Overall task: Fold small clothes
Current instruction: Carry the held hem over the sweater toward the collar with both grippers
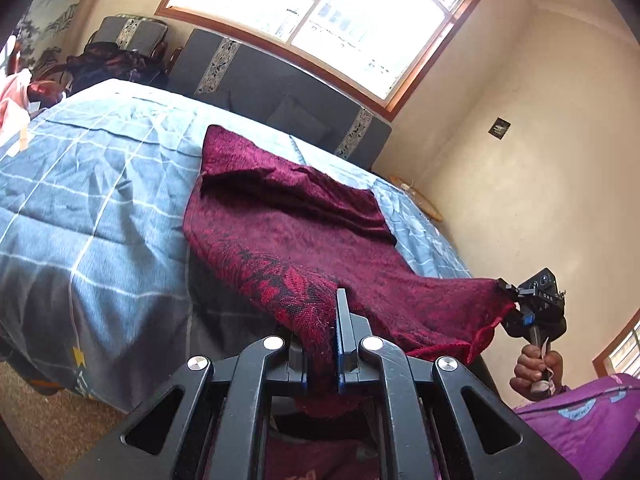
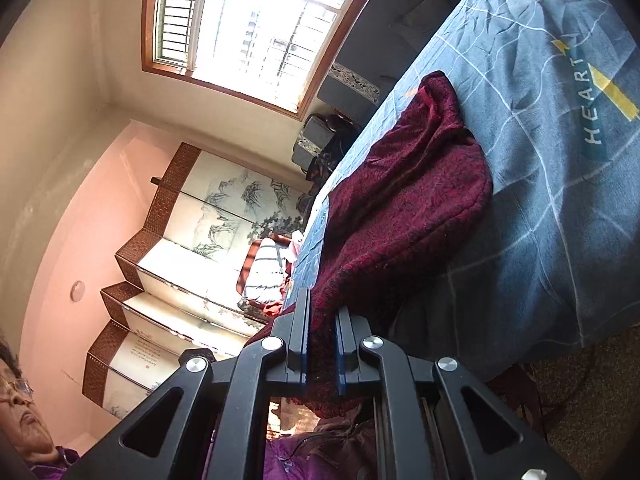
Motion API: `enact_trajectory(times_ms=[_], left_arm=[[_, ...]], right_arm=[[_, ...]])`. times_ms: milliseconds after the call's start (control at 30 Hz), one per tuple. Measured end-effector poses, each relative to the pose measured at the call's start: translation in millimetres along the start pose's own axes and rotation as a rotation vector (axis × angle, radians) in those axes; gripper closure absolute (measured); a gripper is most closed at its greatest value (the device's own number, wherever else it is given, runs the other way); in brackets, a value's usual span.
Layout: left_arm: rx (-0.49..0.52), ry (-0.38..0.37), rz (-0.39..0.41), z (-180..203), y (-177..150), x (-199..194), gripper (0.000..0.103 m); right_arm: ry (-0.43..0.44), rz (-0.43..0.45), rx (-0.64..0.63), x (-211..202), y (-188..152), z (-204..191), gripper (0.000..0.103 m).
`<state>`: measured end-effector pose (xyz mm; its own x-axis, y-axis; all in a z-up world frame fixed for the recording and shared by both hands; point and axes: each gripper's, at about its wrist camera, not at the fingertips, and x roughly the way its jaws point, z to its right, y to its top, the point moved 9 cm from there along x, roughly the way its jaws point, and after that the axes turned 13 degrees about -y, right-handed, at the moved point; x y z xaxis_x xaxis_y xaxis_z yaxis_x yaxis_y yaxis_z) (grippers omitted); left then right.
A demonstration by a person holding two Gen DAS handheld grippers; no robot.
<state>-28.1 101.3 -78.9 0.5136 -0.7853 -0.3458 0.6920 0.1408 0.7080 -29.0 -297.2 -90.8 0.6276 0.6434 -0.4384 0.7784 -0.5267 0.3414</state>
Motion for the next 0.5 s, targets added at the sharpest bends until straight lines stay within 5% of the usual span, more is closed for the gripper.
enact_trajectory(times_ms=[500], left_arm=[[0.039, 0.013, 0.087, -2, 78, 29, 0.094]], right_arm=[[-0.005, 0.103, -0.073, 12, 70, -29, 0.092]])
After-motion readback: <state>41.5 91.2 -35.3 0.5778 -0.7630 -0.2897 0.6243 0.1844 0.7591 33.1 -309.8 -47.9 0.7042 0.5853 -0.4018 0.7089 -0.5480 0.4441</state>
